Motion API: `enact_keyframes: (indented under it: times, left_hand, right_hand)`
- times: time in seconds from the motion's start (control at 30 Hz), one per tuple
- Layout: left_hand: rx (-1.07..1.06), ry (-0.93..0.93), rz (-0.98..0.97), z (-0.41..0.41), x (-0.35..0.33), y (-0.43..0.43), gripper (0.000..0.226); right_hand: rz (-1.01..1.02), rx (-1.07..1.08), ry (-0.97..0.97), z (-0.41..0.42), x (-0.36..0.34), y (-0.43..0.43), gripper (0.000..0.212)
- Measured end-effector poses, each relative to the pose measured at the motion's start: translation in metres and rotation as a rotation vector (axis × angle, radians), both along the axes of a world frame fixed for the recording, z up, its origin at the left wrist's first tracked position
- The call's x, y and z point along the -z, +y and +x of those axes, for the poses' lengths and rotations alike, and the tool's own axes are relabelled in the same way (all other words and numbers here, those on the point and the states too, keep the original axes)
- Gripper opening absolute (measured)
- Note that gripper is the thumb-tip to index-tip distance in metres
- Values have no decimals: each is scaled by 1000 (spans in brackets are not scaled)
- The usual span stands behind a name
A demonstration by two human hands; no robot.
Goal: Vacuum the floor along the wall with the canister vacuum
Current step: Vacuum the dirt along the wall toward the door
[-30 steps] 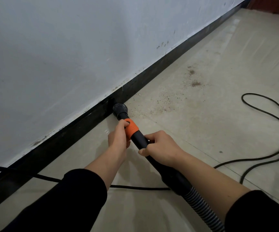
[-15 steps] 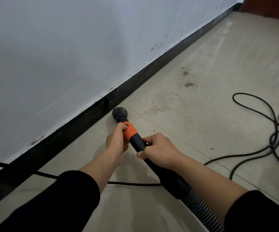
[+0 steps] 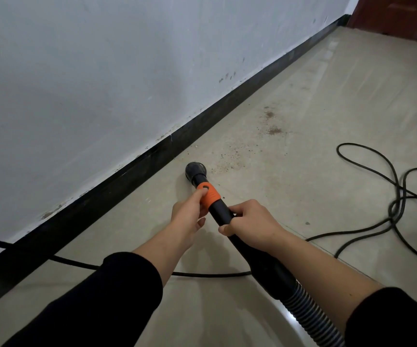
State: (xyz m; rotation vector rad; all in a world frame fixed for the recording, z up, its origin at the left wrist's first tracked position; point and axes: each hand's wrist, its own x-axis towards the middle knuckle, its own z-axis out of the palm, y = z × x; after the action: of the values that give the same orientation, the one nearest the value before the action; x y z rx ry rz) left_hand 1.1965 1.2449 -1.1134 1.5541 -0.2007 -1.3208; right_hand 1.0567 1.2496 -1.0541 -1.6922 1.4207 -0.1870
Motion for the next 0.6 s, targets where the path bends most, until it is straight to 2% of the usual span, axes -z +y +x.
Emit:
enact_keyframes:
  times: [0.27,0.6]
  left_hand:
    - [45,-23,-18,-10,-5,6,35]
    - [38,-106,68,-4,-17,40,33]
  right_hand:
    - [13,5,5,-11,-3,3,11]
    - [119,-139,-39,-20,-16,24,17]
